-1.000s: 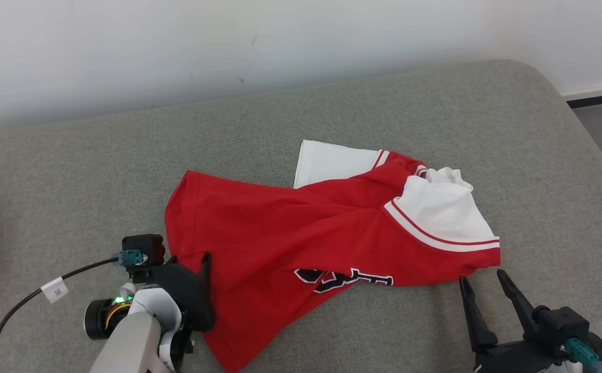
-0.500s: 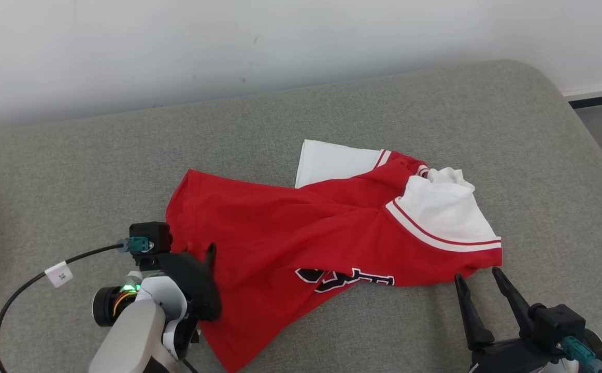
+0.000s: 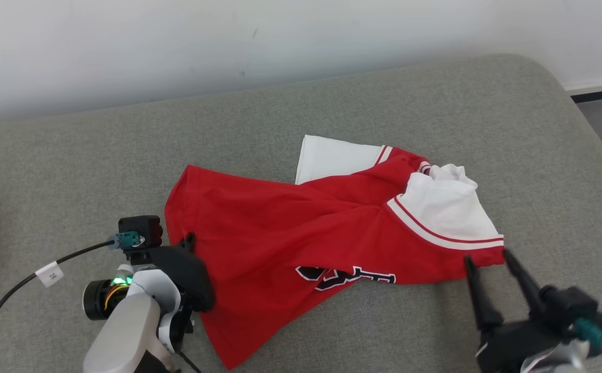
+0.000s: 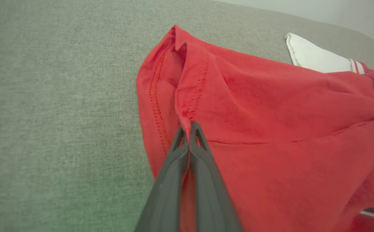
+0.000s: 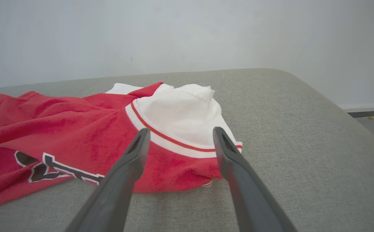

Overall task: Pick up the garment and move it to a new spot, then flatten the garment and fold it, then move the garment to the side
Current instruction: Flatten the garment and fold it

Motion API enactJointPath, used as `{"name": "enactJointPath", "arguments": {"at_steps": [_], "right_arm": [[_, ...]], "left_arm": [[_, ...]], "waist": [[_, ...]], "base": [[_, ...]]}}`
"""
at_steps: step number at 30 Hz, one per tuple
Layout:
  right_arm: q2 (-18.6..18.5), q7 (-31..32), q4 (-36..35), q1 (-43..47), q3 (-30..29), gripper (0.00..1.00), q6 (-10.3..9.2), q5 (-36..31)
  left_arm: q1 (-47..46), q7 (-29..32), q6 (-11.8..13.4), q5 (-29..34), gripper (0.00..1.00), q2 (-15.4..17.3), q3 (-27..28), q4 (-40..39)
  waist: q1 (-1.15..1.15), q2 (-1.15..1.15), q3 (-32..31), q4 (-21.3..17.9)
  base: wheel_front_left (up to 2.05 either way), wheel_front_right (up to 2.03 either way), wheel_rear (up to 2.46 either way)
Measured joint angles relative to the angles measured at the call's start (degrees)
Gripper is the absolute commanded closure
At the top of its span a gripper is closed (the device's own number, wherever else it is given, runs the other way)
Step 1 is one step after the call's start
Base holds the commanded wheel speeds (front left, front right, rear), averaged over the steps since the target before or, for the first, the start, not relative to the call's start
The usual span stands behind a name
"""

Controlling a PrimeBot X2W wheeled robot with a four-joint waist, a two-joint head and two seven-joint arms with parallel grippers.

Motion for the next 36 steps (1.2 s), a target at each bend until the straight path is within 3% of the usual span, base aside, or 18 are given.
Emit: {"name": "enactJointPath", "arguments": {"at_steps": [4,11,17,27,36], "right_arm": [[-2.1,3.6,-1.5,-3.3,-1.8,0.00,0.00,0.9],[-5.9,17.1,-1.2,-10.9,-5.0,0.00,0.00,4.6],[-8.9,27.8,1.9,-15.2,-4.4,0.00,0.02,6.4],[-10.0,31.2,5.8,-19.3,-3.1,0.00,0.01,7.6],[-10.0,33.0,11.8,-23.3,-5.7,0.00,0.01,6.4]], "left_arm": [[0.2,-1.5,0.4,0.5,1.00,0.3,-0.4,-1.0],[3.3,-5.2,0.9,1.3,1.00,0.0,-1.8,-5.0],[5.4,-6.8,0.7,2.4,1.00,0.0,-3.8,-9.0],[6.4,-6.3,1.3,2.5,1.00,-0.2,-5.4,-13.0],[6.3,-5.0,2.0,2.5,1.00,0.9,-5.6,-15.7]], "waist": [[0.00,0.00,0.6,0.2],[0.00,0.00,2.1,0.9],[0.00,0.00,3.5,2.2],[0.01,0.00,6.3,4.4],[0.00,0.00,7.9,5.1]], "base": [[0.00,0.00,0.00],[0.00,0.00,0.00],[0.00,0.00,0.00],[0.00,0.00,0.00],[0.00,0.00,0.00]]}}
